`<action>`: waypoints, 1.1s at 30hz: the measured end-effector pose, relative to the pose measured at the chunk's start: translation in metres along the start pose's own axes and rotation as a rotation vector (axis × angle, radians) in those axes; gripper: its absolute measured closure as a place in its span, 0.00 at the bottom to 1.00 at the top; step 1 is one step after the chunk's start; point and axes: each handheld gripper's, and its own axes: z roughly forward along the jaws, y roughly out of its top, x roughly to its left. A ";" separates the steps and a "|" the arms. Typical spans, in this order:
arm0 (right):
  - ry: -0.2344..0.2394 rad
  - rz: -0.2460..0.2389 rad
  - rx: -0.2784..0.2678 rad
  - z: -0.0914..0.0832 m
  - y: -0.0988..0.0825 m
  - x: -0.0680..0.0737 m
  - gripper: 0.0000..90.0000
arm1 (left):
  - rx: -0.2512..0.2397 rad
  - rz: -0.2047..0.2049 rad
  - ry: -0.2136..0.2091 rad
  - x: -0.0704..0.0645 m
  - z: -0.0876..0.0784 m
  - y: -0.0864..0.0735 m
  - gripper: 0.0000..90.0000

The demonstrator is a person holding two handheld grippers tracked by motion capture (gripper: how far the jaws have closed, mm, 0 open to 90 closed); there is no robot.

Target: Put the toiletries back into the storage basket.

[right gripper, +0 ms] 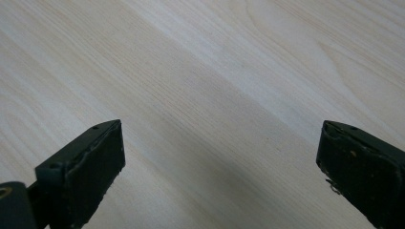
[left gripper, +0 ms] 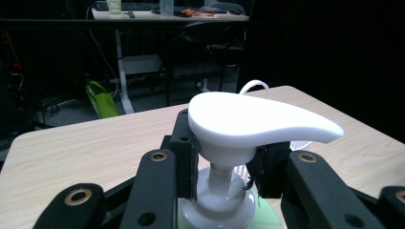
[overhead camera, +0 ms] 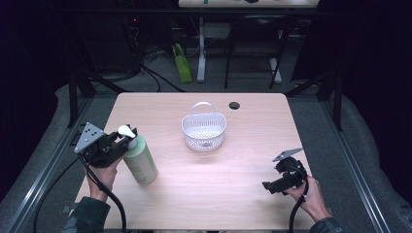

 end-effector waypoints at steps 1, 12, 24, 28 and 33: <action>0.000 0.001 0.001 0.000 0.000 0.000 0.02 | -0.002 -0.002 -0.001 0.000 0.000 0.001 0.75; -0.003 -0.003 0.001 0.000 0.000 0.000 0.02 | -0.007 0.012 -0.005 -0.005 -0.001 0.007 0.75; 0.000 -0.004 0.002 0.000 0.000 0.000 0.02 | -0.001 0.025 -0.031 -0.011 0.005 0.013 0.75; -0.001 -0.004 0.002 0.000 -0.001 -0.001 0.02 | 0.001 0.031 -0.041 -0.014 0.008 0.015 0.75; -0.005 -0.001 0.000 -0.001 -0.001 -0.002 0.02 | 0.006 0.046 -0.053 -0.020 0.013 0.020 0.75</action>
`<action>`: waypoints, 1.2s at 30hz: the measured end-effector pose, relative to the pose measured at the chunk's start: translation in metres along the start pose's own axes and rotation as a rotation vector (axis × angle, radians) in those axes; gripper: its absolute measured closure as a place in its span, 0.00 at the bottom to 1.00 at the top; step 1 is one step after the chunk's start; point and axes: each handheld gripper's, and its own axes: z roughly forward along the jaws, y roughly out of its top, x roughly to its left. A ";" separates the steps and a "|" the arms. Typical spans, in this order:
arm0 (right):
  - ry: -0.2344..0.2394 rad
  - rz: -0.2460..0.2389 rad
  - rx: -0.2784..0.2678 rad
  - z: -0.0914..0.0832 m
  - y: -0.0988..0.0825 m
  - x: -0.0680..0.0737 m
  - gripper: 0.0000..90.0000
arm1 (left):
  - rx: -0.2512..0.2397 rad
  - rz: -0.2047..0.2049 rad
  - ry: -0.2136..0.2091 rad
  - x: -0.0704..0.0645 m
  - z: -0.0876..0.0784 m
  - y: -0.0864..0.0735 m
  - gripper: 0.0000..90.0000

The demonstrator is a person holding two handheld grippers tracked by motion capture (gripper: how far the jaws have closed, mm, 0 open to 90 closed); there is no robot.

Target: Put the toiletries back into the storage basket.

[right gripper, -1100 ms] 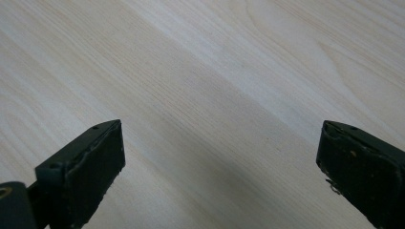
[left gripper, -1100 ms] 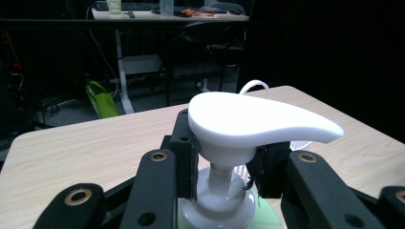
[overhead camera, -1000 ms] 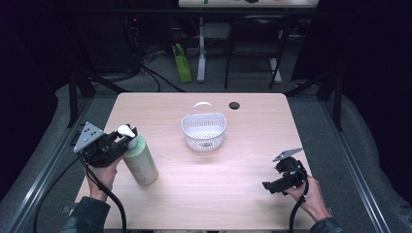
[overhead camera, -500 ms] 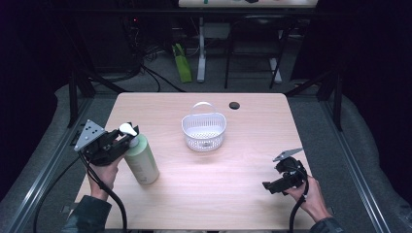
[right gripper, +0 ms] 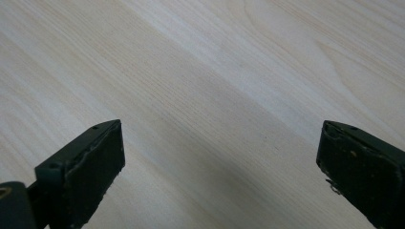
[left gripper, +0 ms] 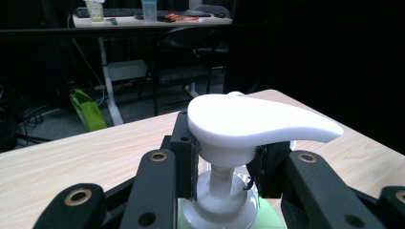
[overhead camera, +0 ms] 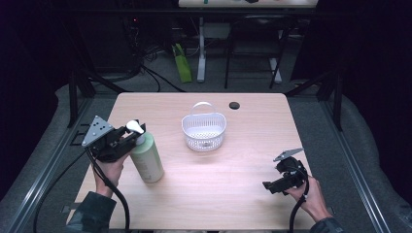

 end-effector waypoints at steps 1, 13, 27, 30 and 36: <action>-0.002 0.000 0.000 0.000 0.000 0.000 0.02 | -0.001 0.000 -0.002 -0.001 0.001 0.001 0.75; 0.005 0.000 0.000 0.000 0.000 0.001 0.02 | -0.002 0.007 -0.020 -0.009 0.011 0.013 0.75; -0.001 -0.003 -0.001 -0.001 0.000 0.002 0.02 | -0.002 0.021 -0.034 -0.018 0.024 0.033 0.75; -0.001 -0.003 0.000 -0.001 0.000 0.002 0.02 | -0.005 0.024 -0.035 -0.019 0.026 0.038 0.75; -0.001 -0.006 0.000 -0.001 -0.001 0.001 0.02 | -0.009 0.032 -0.041 -0.021 0.030 0.046 0.75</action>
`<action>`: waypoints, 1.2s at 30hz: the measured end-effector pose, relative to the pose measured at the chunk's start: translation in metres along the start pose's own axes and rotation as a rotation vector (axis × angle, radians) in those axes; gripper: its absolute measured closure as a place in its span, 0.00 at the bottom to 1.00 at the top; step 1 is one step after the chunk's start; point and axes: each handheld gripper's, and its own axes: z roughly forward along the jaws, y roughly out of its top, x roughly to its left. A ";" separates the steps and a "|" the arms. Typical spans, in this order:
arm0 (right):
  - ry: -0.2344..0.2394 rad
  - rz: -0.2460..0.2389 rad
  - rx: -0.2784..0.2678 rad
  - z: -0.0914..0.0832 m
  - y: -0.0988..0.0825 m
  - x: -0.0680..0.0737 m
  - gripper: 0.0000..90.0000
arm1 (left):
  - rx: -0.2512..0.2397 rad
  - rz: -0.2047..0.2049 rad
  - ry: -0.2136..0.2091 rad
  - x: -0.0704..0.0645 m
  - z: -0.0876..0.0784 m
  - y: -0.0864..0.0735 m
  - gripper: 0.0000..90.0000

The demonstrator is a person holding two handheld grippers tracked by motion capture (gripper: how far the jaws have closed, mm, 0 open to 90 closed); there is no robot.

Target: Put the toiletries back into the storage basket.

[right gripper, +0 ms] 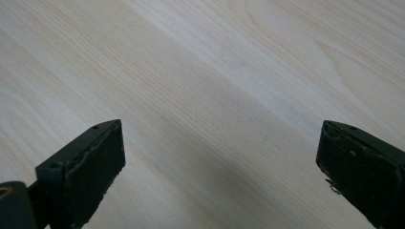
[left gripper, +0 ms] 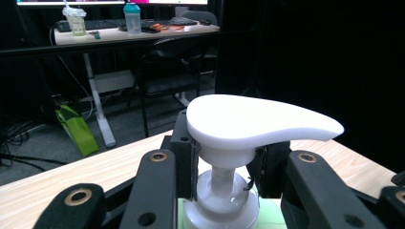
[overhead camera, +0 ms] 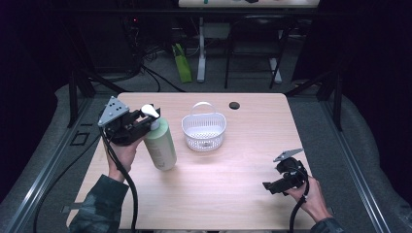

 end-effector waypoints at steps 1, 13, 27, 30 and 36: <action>-0.001 0.001 0.000 0.000 0.000 0.000 0.02 | 0.001 0.000 -0.001 0.000 0.001 0.001 0.75; 0.001 0.000 0.000 0.000 0.000 0.000 0.03 | 0.006 0.004 -0.007 -0.003 0.009 0.010 0.75; 0.006 0.004 -0.006 -0.002 0.000 0.000 0.03 | 0.013 0.011 -0.014 -0.008 0.018 0.017 0.75; 0.008 0.009 -0.006 -0.002 0.000 0.000 0.03 | 0.008 0.010 -0.014 -0.009 0.019 0.019 0.75; 0.006 0.008 -0.003 -0.001 -0.001 -0.002 0.03 | 0.006 0.012 -0.020 -0.009 0.023 0.025 0.75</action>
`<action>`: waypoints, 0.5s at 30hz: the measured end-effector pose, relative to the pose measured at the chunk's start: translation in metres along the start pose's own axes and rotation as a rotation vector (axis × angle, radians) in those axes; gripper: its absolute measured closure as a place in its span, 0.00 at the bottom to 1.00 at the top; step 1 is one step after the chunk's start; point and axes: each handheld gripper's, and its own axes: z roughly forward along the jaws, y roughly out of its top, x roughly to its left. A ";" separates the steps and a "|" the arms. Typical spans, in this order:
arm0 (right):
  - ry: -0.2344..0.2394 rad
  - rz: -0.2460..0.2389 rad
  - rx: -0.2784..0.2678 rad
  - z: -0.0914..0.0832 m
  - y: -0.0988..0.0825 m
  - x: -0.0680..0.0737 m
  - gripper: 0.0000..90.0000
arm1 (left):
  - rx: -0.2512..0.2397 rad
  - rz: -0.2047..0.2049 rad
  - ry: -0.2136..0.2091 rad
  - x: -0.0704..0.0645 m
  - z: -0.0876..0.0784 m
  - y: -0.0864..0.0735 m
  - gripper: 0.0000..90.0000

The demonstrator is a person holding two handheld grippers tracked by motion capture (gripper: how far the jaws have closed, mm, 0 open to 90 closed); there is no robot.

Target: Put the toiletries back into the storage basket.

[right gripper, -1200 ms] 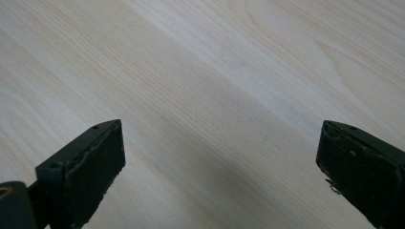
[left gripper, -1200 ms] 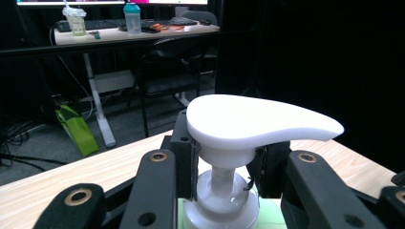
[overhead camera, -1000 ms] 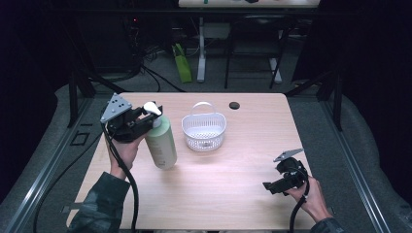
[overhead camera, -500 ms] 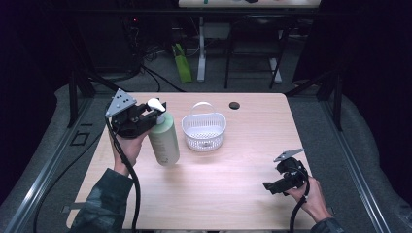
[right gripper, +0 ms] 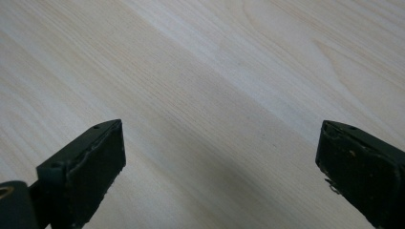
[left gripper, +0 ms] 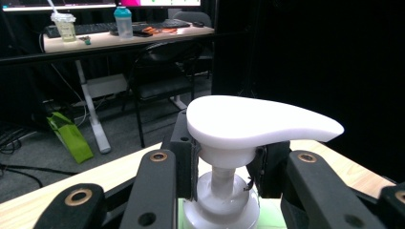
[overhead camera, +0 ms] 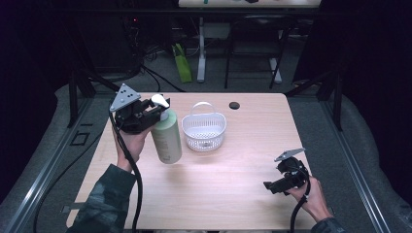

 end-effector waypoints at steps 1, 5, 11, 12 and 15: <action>0.000 0.001 0.000 0.000 0.000 0.000 0.03 | 0.002 0.002 -0.001 0.000 0.001 0.001 0.75; 0.001 0.002 -0.003 0.000 0.000 0.001 0.03 | 0.002 0.006 0.003 0.000 0.004 0.005 0.75; 0.002 0.007 -0.003 0.000 0.000 0.000 0.03 | -0.010 0.004 0.009 -0.001 0.006 0.011 0.75; 0.004 0.011 -0.003 0.000 0.000 0.000 0.03 | -0.012 0.006 0.007 -0.001 0.006 0.012 0.75; 0.003 0.008 -0.002 0.000 0.000 0.000 0.03 | -0.019 0.006 0.008 -0.002 0.007 0.015 0.75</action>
